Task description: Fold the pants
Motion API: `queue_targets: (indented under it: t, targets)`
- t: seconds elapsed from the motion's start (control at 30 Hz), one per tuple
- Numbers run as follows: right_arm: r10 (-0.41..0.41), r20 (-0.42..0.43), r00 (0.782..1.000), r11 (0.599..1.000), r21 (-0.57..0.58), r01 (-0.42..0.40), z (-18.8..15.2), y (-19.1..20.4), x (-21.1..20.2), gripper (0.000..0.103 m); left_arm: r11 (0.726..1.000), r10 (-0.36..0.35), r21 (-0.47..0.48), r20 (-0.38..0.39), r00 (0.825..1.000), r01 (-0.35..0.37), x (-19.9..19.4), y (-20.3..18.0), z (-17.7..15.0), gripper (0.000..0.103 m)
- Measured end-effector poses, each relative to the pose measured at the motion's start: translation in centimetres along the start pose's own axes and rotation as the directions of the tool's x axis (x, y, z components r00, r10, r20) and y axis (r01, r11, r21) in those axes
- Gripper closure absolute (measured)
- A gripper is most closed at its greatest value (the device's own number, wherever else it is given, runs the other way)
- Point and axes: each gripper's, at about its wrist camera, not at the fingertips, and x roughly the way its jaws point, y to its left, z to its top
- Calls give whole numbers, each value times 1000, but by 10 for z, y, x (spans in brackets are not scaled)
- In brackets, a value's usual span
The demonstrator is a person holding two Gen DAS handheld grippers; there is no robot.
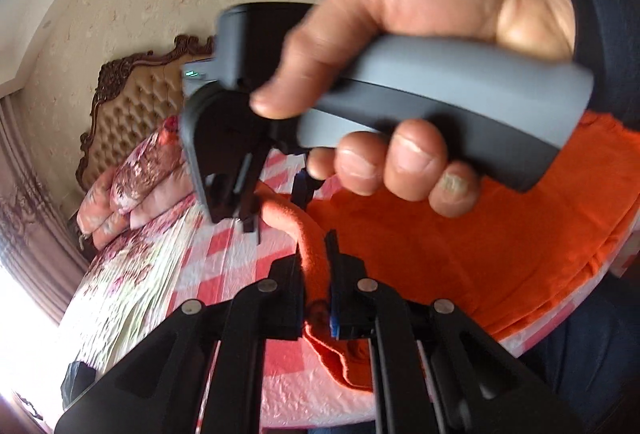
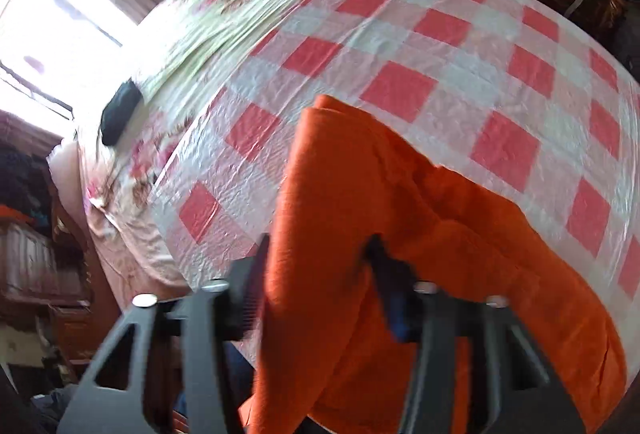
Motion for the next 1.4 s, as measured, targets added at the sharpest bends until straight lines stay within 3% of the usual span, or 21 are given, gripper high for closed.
queue_targets:
  t: [0.03,0.17,0.37,0.53,0.73,0.87,0.93,1.03,1.13,1.27,1.37,1.4]
  targets:
    - [15,32,999,1000,18,-15,-4,-9,-14,73,1000,-12,-2,22,1000,13,-5,-1,6,95]
    - [40,153,987,994,92,-54,-27,-47,-72,76,996,-84,28,123,989,81,-24,-20,37,95]
    - [-6,252,968,966,252,-60,-94,-128,-130,77,971,-200,171,197,960,167,-35,-94,69,95]
    - [-38,259,965,925,375,-64,-161,-196,-136,80,928,-281,308,205,938,211,-34,-175,65,95]
    - [-31,263,964,875,473,-101,-219,-262,-116,81,897,-288,392,164,943,206,-8,-234,50,95]
    - [-12,264,964,871,477,-120,-233,-277,-103,77,878,-293,429,128,947,213,1,-252,43,87]
    - [-14,259,966,871,477,-115,-237,-278,-97,69,881,-289,420,117,950,216,0,-256,39,74]
    - [-14,287,958,880,458,-124,-243,-272,-97,53,882,-264,428,102,959,197,1,-252,32,73]
    - [-54,294,954,900,427,-80,-248,-258,-100,45,868,-255,462,96,962,184,-7,-259,21,72]
    - [-100,287,953,907,420,-31,-255,-244,-100,45,857,-256,483,98,962,178,-18,-258,12,65]
    - [-127,300,945,914,405,-6,-261,-236,-100,53,851,-250,491,68,966,186,-10,-264,11,87]
    - [-123,306,944,913,407,-13,-263,-237,-98,69,850,-246,495,72,967,180,-17,-269,9,93]
